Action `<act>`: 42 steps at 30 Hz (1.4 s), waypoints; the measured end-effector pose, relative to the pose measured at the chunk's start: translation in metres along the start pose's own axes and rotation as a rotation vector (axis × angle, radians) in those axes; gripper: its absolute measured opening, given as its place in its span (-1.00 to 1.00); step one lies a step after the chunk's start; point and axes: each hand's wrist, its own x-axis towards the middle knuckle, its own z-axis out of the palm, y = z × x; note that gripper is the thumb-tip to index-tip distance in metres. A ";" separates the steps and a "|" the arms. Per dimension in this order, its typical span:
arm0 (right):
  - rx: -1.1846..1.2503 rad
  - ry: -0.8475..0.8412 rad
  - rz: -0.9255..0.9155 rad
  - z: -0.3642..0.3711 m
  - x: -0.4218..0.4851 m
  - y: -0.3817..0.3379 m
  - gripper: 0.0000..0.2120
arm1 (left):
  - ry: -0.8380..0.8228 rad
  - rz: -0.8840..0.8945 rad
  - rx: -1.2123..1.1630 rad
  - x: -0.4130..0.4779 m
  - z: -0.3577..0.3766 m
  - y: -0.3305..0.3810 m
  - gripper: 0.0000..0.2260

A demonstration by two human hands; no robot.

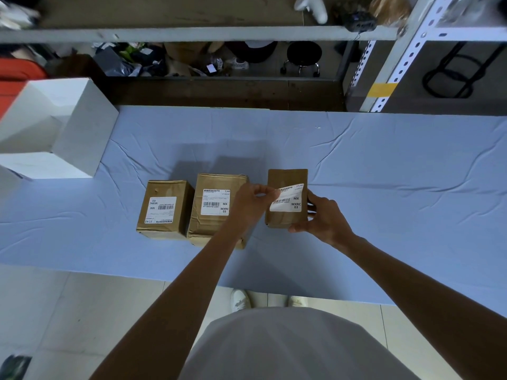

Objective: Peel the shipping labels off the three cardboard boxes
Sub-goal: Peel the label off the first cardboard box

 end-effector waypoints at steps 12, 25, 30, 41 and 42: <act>0.012 -0.016 0.028 0.000 0.000 0.006 -0.17 | -0.041 -0.006 -0.061 0.002 -0.002 -0.006 -0.80; -0.017 -0.015 0.015 -0.003 -0.001 0.005 -0.16 | -0.063 -0.006 -0.080 0.004 0.000 -0.007 -0.86; -0.014 -0.014 0.013 -0.004 0.000 0.005 -0.16 | -0.078 -0.007 -0.104 0.005 0.000 -0.007 -0.77; -0.026 -0.017 0.000 -0.005 0.001 0.004 -0.14 | -0.074 -0.030 -0.155 0.006 0.002 -0.006 -0.78; -0.028 -0.017 -0.002 -0.005 0.001 0.004 -0.14 | -0.073 -0.034 -0.155 0.006 0.002 -0.006 -0.78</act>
